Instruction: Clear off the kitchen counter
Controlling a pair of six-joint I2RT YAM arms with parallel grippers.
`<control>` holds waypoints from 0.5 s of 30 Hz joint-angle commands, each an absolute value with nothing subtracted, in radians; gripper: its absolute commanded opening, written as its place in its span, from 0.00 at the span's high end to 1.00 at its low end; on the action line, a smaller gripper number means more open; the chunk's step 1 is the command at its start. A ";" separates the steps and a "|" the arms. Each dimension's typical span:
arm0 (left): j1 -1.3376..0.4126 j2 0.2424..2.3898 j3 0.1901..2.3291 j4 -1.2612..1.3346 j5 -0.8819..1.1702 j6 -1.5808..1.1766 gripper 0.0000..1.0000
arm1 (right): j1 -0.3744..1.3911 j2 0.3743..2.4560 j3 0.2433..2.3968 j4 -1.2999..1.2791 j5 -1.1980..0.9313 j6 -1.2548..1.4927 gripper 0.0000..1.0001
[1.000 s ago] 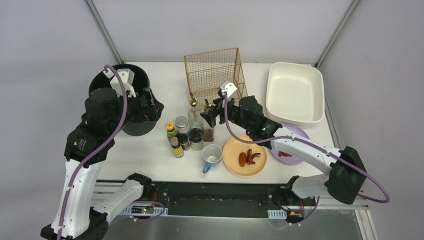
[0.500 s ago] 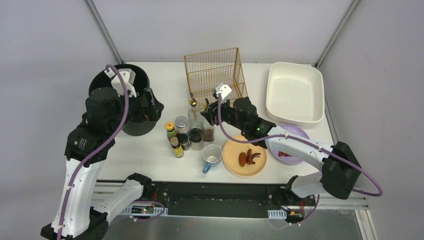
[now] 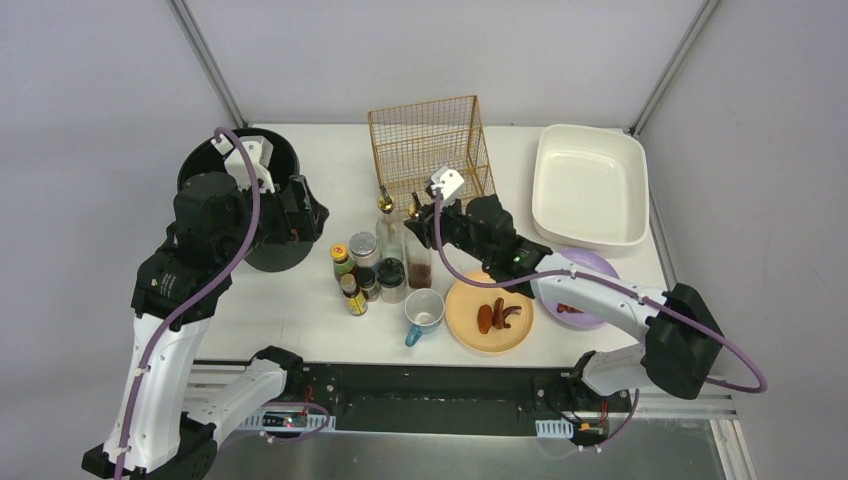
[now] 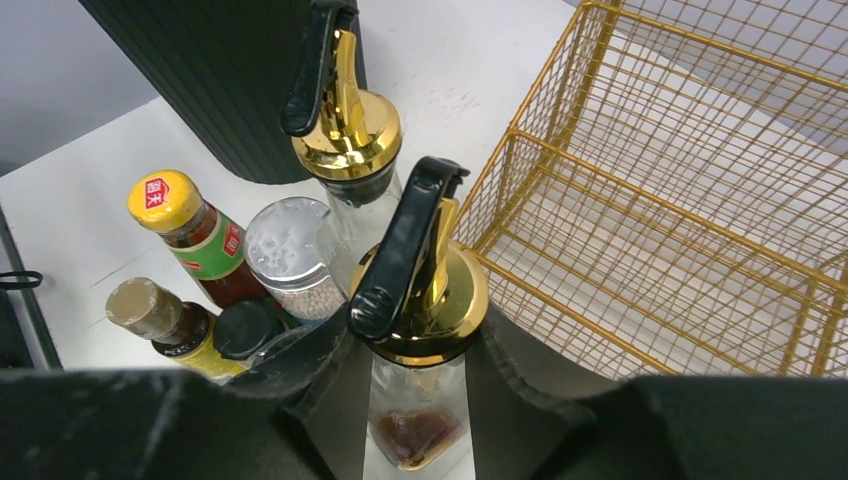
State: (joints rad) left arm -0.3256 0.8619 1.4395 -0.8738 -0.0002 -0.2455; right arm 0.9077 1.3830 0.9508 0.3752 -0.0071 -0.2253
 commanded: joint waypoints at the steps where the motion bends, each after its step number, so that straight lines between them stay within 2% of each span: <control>1: -0.319 0.859 1.437 -0.871 0.006 -0.235 0.00 | 0.913 1.304 0.971 0.426 0.069 -0.274 1.00; 15: -0.320 0.833 1.416 -0.863 0.006 -0.248 0.00 | 0.911 1.171 1.043 0.330 0.182 -0.348 1.00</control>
